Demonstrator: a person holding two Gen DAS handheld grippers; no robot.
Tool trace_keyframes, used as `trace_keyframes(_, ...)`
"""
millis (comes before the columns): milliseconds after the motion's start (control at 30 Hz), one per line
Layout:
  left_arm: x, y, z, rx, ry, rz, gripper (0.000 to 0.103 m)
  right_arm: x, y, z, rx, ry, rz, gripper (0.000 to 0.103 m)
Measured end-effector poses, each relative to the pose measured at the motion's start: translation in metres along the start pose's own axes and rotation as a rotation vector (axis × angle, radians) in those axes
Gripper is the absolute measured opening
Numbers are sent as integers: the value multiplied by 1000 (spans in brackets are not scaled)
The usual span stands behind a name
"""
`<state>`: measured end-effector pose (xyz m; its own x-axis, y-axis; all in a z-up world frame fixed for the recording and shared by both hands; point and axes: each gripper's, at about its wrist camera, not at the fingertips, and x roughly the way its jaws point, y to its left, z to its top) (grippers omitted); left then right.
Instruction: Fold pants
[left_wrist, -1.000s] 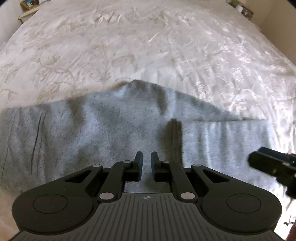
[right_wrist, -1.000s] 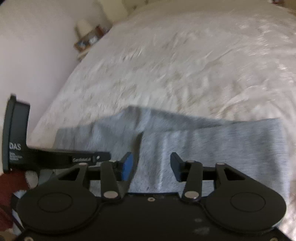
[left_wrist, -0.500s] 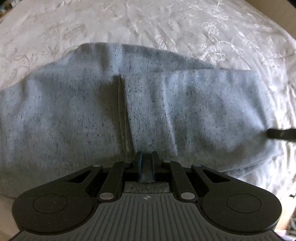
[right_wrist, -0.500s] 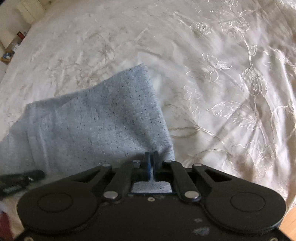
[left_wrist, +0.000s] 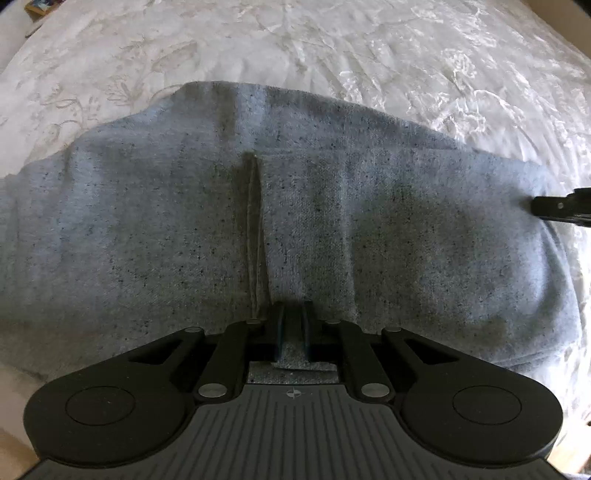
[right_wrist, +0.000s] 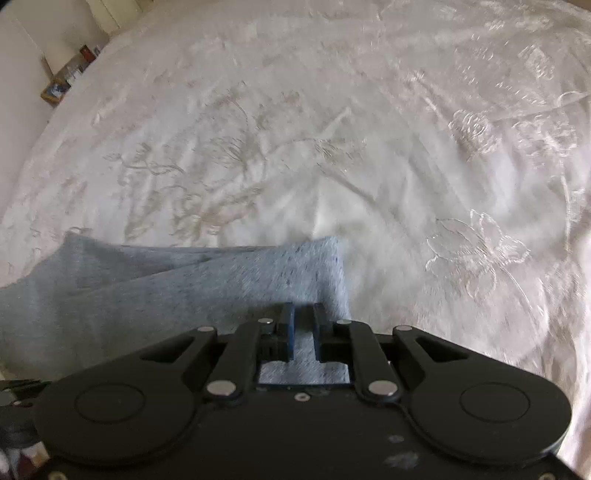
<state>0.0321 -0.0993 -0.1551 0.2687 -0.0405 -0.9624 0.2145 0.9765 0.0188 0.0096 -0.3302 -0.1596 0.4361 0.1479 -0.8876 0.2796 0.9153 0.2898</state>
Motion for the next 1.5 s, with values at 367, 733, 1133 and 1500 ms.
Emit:
trace_keyframes(367,-40,49,-22,-183,-21,69,11,-11,-7,-4,11,-41,30,13)
trace_keyframes(733,-57,137,-30,-202,-54,87,11,-52,60,-22,-45,-133,70,14)
trace_keyframes(1133,-30,216,-39,-169,2,-16,11,3,246,-14,-126,-96,210,15)
trace_keyframes(1500,-33,237,-42,-59,-16,-148,11,110,313,27,-140,-21,66,11)
